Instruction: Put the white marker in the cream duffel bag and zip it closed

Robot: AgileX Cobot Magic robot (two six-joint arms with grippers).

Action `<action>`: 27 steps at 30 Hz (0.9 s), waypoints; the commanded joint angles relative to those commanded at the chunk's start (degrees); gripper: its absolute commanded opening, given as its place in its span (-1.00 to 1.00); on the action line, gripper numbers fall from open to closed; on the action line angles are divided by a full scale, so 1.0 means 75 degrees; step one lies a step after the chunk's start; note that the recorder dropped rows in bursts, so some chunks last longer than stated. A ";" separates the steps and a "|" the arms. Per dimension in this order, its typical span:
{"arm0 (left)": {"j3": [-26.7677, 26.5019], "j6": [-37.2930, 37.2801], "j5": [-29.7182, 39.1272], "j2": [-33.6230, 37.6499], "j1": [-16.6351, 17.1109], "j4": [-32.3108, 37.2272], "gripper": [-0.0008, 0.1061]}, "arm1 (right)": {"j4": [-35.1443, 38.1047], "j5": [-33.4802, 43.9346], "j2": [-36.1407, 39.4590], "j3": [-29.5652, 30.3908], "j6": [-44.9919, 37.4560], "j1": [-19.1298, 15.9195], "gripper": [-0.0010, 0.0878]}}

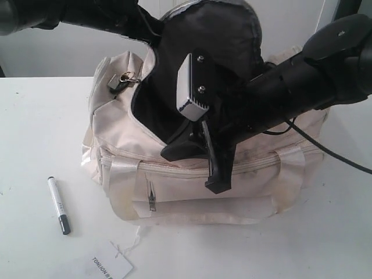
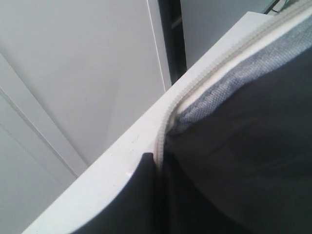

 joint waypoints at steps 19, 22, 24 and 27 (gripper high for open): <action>0.0000 0.0000 -0.0542 0.0255 0.0000 -0.0297 -0.99 | -0.0081 -0.0331 0.0092 0.0000 0.0304 0.0056 -0.98; 0.0000 0.0000 -0.0542 0.0255 0.0000 -0.0469 -0.99 | 0.0084 -0.0485 0.0254 0.0000 0.0377 0.0203 -0.98; 0.0000 0.0000 -0.0526 0.0255 -0.0014 -0.0467 -0.99 | 0.0203 -0.0892 0.0417 0.0000 0.0377 0.0355 -0.98; 0.0000 0.0000 -0.0492 0.0255 -0.0014 -0.0562 -0.99 | 0.0189 -0.1418 0.0549 0.0000 0.0377 0.0422 -0.98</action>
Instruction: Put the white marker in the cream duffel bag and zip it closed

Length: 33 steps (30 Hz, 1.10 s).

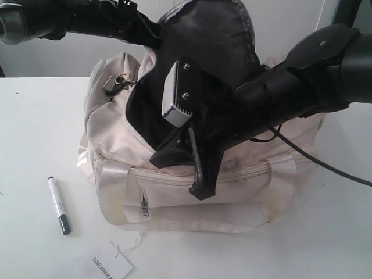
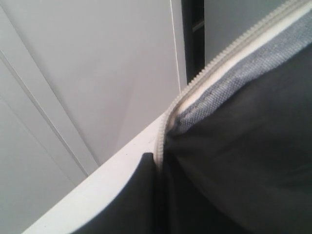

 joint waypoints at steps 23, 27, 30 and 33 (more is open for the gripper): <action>0.0000 0.0000 -0.0033 0.0000 0.0000 0.0000 -0.99 | -0.0045 -0.0269 0.0000 0.0000 0.0235 0.0000 -0.79; 0.0000 0.0000 -0.0033 0.0000 0.0000 0.0000 -0.99 | -0.0045 -0.0269 0.0000 0.0000 0.0235 0.0000 -0.79; 0.0000 0.0000 -0.0033 0.0000 0.0000 0.0000 -0.99 | -0.0045 -0.0269 0.0000 0.0000 0.0235 0.0000 -0.79; 0.0000 0.0000 -0.0033 0.0000 0.0000 0.0000 -0.99 | -0.0045 -0.0269 0.0000 0.0000 0.0235 0.0000 -0.79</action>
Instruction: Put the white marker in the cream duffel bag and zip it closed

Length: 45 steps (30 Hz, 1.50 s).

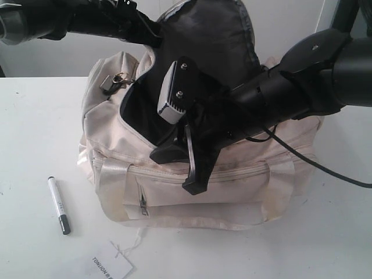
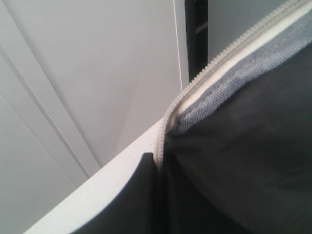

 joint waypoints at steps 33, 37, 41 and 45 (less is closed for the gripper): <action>0.0000 -0.0424 -0.0027 -0.0212 0.0017 -0.0015 0.20 | 0.0000 0.0018 0.0000 0.0000 0.0058 0.0000 -0.42; 0.0000 -0.0424 -0.0027 -0.0212 0.0017 -0.0015 0.34 | 0.0000 0.0018 0.0000 0.0000 0.0140 0.0000 -0.08; 0.0000 -0.0424 -0.0027 -0.0212 0.0017 -0.0015 0.53 | 0.0000 0.0018 0.0000 0.0000 0.0220 0.0000 -0.04; 0.0000 -0.0424 -0.0027 -0.0233 0.0017 -0.0015 0.55 | 0.0000 0.0018 -0.0072 0.0000 0.0389 0.0000 -0.04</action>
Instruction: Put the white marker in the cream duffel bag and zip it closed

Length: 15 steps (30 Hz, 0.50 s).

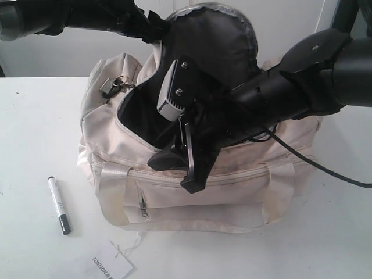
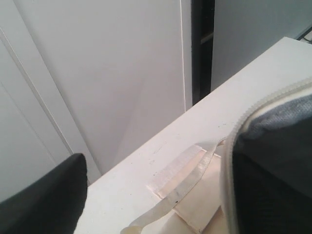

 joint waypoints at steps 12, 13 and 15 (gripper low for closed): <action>0.0000 0.0000 0.0030 -0.0187 0.0000 0.0000 0.55 | -0.1006 -0.1030 -0.1422 0.0000 0.1589 0.0000 -0.04; 0.0000 0.0000 0.0030 -0.0228 0.0000 0.0000 0.55 | -0.1224 -0.1205 -0.1567 0.0000 0.1818 0.0000 -0.04; 0.0000 0.0000 0.0108 -0.0234 0.0000 0.0000 0.55 | -0.1602 -0.1787 -0.1804 0.0000 0.2492 0.0000 -0.04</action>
